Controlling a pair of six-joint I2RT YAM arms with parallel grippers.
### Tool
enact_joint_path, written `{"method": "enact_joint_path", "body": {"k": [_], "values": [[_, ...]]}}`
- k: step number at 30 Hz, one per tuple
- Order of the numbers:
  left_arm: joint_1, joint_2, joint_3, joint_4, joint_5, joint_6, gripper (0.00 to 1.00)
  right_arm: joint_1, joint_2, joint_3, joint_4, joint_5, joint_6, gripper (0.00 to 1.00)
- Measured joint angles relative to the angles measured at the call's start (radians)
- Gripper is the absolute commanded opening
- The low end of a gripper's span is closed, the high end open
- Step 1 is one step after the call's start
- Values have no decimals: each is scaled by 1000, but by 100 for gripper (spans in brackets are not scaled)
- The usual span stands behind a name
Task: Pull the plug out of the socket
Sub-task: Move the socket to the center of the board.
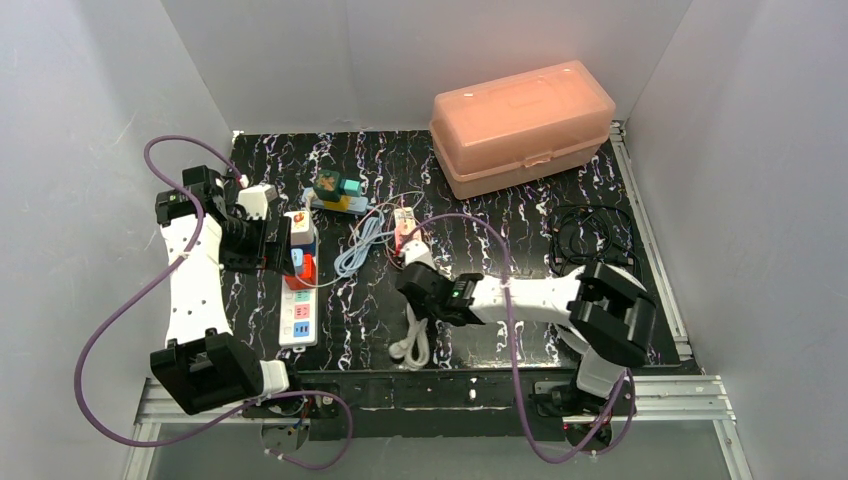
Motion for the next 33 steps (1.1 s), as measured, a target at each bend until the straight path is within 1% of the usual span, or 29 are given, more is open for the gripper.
{"method": "enact_joint_path", "body": {"k": [3,7,10,11,15,18,21,24,26,29,33], "values": [[0,1,4,-14,20,19,98,-13,-86,-85,-29,35,33,45],[0,1,5,-29,43,45,98,-21,-196,-179,-116,64,83,44],[0,1,5,-32,53,61,98,-30,-244,-202,-196,80,116,46],[0,1,5,-33,54,63,98,-33,-258,-206,-220,86,131,49],[0,1,5,-34,60,72,98,-55,-312,-208,-293,109,136,66],[0,1,5,-34,62,72,98,-70,-334,-175,-303,117,119,71],[0,1,5,-34,63,72,98,-74,-304,-103,-278,113,89,74],[0,1,5,-34,63,72,98,-77,-238,-31,-199,107,54,73],[0,1,5,-34,64,72,98,-84,-192,-11,-144,101,40,69],[0,1,5,-34,67,72,98,-97,-111,-8,-82,94,25,59],[0,1,3,-42,80,73,98,-108,-35,-11,-37,92,21,54]]}}
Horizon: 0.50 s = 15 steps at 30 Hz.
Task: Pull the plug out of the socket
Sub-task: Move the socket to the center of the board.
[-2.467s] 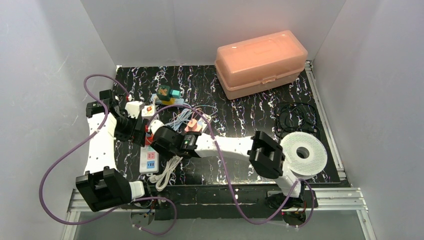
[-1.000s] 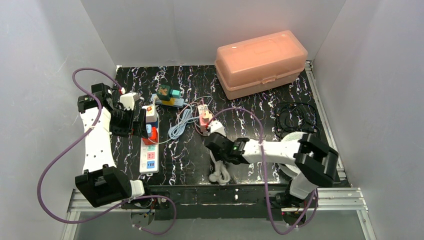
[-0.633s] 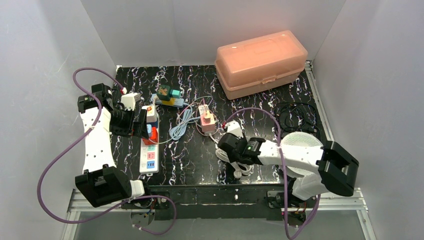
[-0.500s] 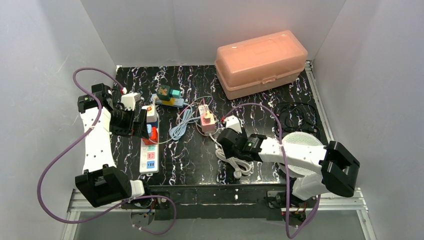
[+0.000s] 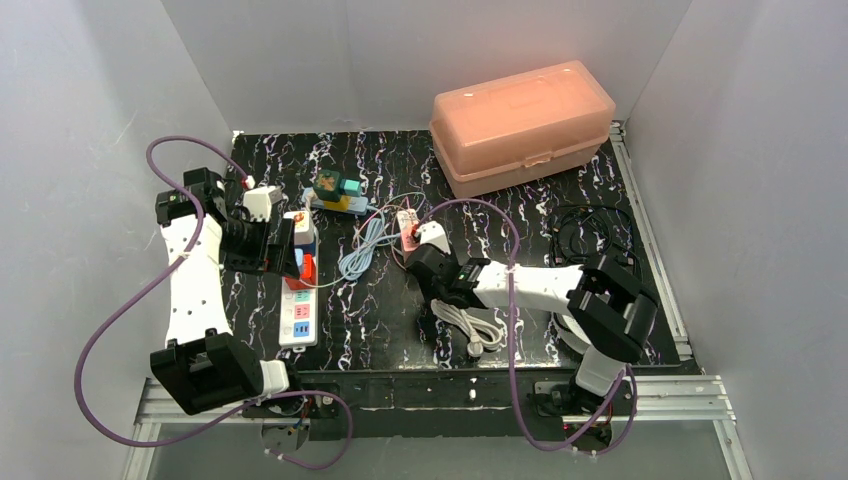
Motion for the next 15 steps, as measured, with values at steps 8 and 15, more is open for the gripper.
{"method": "enact_joint_path", "body": {"k": [8,15], "values": [[0,0,-53,21,-4,-27,98,-1,35,-18,42,-2,44,37],[0,12,-54,58,-28,-72,98,-3,-21,-159,95,42,183,1]]}}
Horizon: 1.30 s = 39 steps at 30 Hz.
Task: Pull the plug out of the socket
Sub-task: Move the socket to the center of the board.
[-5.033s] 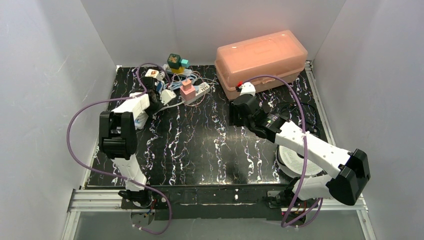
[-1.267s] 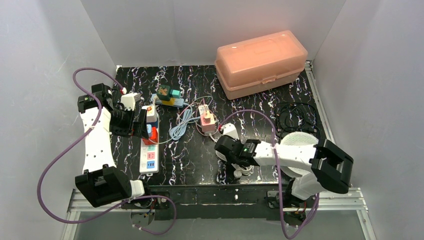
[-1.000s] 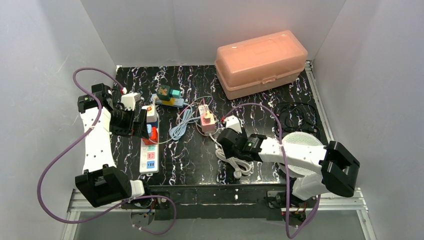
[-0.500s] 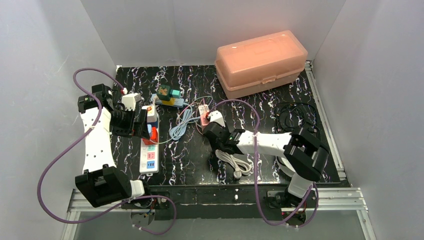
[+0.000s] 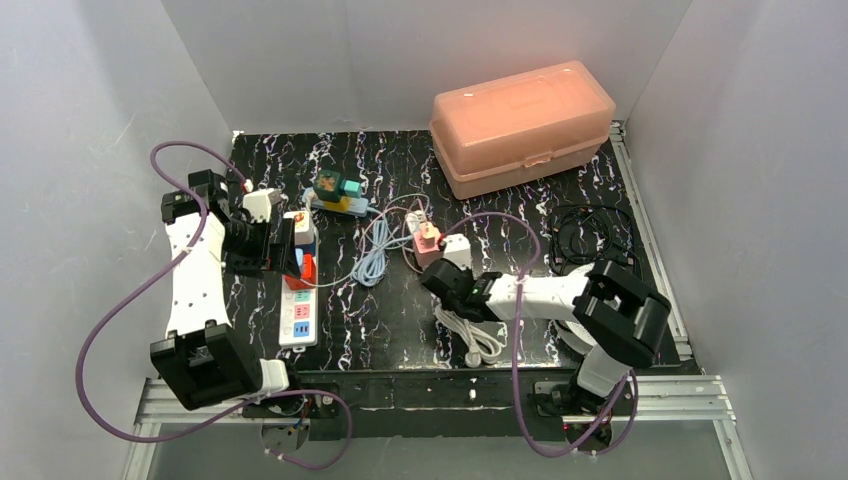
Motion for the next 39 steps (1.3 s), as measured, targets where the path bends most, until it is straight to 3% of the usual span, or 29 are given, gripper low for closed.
{"method": "enact_joint_path", "body": {"k": [6,11,20,25,32,39], "values": [[0,42,28,-1,8,-17,98,-9,-106,-108,-39,45,143,1],[0,43,33,-14,36,2,98,-10,-194,-168,-86,60,199,46],[-1,43,64,-68,103,86,98,-36,-396,-171,-148,56,58,78],[-9,41,89,-92,145,114,98,-102,-486,-109,-114,39,-73,84],[-11,39,99,-99,163,117,98,-116,-235,189,-114,27,-199,86],[-11,24,99,-98,165,118,98,-116,-114,222,-116,-22,-251,86]]}}
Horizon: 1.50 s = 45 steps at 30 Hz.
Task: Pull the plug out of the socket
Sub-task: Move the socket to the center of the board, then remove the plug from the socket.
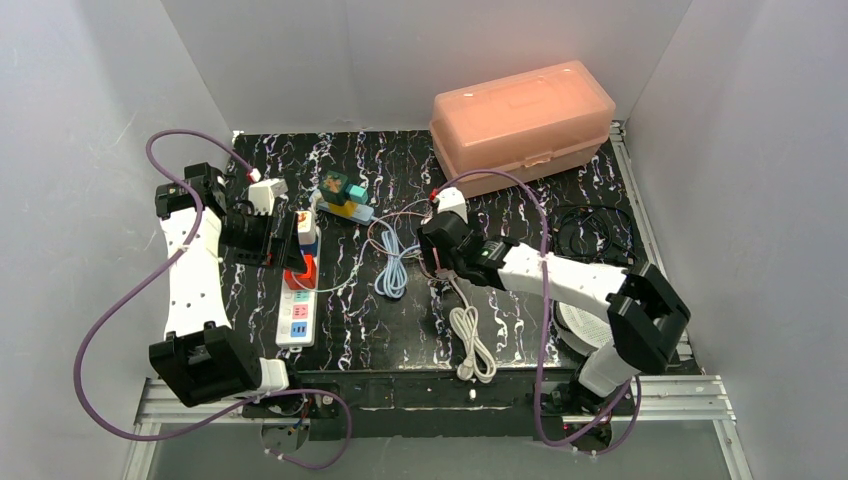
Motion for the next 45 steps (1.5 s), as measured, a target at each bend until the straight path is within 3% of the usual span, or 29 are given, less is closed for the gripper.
{"method": "enact_joint_path", "body": {"k": [8,13,22,30,33,45], "values": [[0,0,0,1,3,3,98,-5,105,30,-8,0,-24,86],[0,-4,0,1,4,5,98,-8,177,33,-3,4,-34,76],[-14,-60,-43,41,69,34,98,-29,188,31,53,-35,-37,21],[-121,-240,-173,222,228,180,98,-60,57,-49,91,-162,-55,17],[-227,-302,-232,287,255,297,98,-69,-26,-93,99,-233,-60,16],[-572,-294,-478,666,176,637,98,-71,-111,-166,86,-422,-68,15]]}}
